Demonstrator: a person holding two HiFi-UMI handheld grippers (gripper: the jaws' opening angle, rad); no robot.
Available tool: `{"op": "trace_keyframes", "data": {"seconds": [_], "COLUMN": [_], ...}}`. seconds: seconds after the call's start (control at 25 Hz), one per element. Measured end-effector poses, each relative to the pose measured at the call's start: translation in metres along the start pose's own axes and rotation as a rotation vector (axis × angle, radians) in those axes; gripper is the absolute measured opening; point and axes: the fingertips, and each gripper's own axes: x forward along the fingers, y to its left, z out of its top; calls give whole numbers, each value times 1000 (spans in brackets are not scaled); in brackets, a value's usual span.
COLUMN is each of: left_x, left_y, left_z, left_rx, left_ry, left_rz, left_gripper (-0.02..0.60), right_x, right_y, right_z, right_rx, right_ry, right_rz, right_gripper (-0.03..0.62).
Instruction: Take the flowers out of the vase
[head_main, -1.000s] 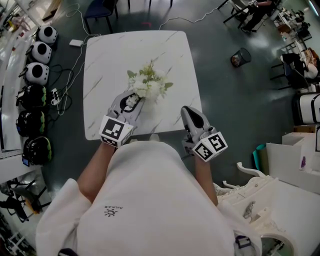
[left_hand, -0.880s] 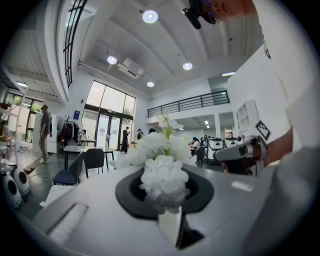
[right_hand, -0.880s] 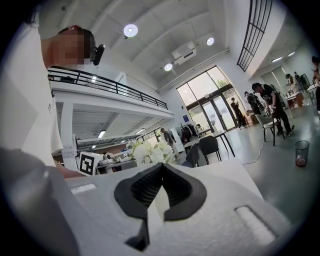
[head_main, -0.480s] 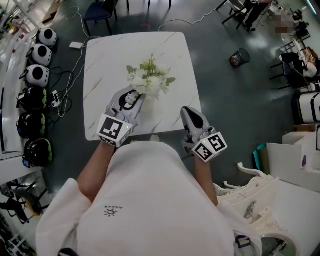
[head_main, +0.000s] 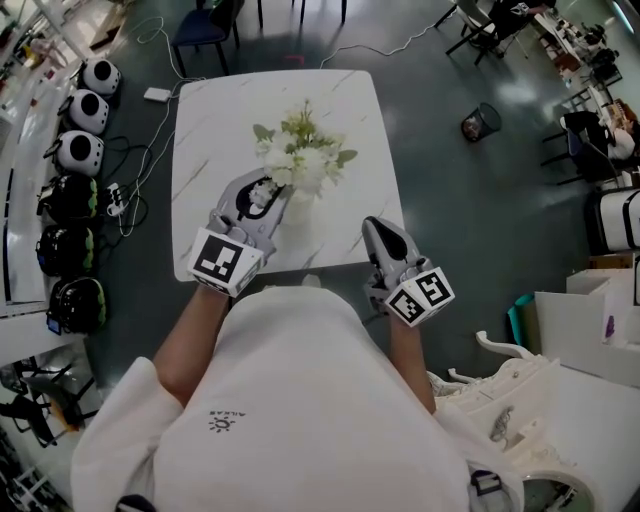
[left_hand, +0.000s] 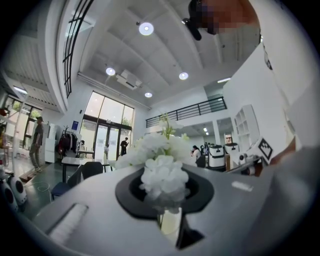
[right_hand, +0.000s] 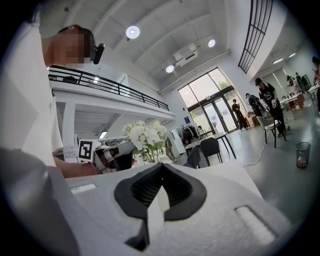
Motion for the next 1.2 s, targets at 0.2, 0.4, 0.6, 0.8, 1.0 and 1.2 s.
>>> {"op": "trace_keyframes", "data": {"seconds": [0.2, 0.4, 0.6, 0.8, 1.0, 1.2], "left_x": [-4, -8, -13, -17, -22, -22], "left_y": [6, 11, 18, 25, 23, 25], "left_z": [26, 43, 63, 79, 90, 95], "left_rx": [-6, 15, 5, -15, -8, -6], "left_ry": [-61, -75, -106, -135, -153, -158], "left_rz": [9, 11, 14, 13, 12, 17], "left_gripper": [43, 43, 43, 43, 43, 43], "right_x": [2, 6, 15, 25, 24, 28], "right_y": [4, 8, 17, 20, 22, 21], "right_z": [-1, -1, 0, 4, 5, 12], "right_rx": [1, -14, -34, -39, -47, -63], "right_ry": [-3, 2, 16, 7, -1, -9], "right_rz": [2, 9, 32, 42, 51, 62], "right_gripper": [0, 0, 0, 0, 0, 0]}}
